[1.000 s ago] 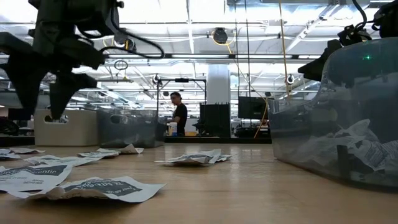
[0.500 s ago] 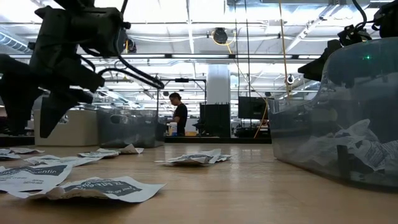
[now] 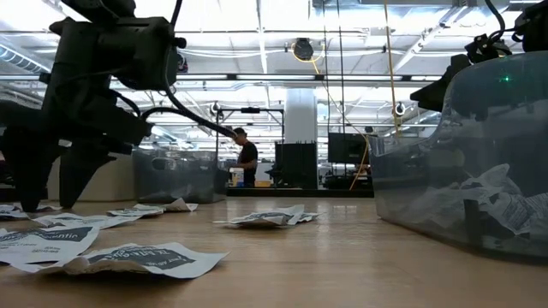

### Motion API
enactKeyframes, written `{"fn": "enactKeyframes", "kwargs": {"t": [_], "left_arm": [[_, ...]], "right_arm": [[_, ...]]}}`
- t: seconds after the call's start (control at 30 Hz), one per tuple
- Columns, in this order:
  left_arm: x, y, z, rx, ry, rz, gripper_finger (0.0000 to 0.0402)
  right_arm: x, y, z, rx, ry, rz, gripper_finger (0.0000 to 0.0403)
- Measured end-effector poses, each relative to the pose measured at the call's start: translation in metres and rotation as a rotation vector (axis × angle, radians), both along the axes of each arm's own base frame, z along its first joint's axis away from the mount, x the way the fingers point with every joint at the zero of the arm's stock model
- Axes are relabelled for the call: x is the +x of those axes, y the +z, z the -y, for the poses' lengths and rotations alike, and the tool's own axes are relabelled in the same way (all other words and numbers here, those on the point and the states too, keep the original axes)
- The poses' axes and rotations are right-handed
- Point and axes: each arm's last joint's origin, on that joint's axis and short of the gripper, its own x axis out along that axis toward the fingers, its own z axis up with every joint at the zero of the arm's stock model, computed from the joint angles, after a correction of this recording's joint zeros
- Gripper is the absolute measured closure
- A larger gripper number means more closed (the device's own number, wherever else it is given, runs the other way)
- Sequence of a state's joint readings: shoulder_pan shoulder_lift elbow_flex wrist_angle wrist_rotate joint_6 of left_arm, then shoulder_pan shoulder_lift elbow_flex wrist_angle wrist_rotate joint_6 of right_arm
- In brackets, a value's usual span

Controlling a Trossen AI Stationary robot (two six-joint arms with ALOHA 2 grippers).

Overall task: Pick & Place First Aid Supplies
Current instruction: Put the white ointment pack into the top black bin

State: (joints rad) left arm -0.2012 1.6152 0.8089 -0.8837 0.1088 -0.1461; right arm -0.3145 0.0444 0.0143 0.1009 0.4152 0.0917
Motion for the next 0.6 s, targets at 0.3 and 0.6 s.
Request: {"fn": "enactKeyframes", "kwargs": {"t": [0.3,0.6], "left_arm": [[0.0036,-0.0038,0.0034,0.040,-0.005,0.043,0.0226],[0.0046,-0.0042,0.0030,0.040,-0.018,0.053,0.0383]], "right_arm": [[0.0000,0.0001,0.0000,0.000,0.000,0.001,0.0183],[0.0000,0.0001,0.0000,0.000,0.000,0.001,0.0183]]}}
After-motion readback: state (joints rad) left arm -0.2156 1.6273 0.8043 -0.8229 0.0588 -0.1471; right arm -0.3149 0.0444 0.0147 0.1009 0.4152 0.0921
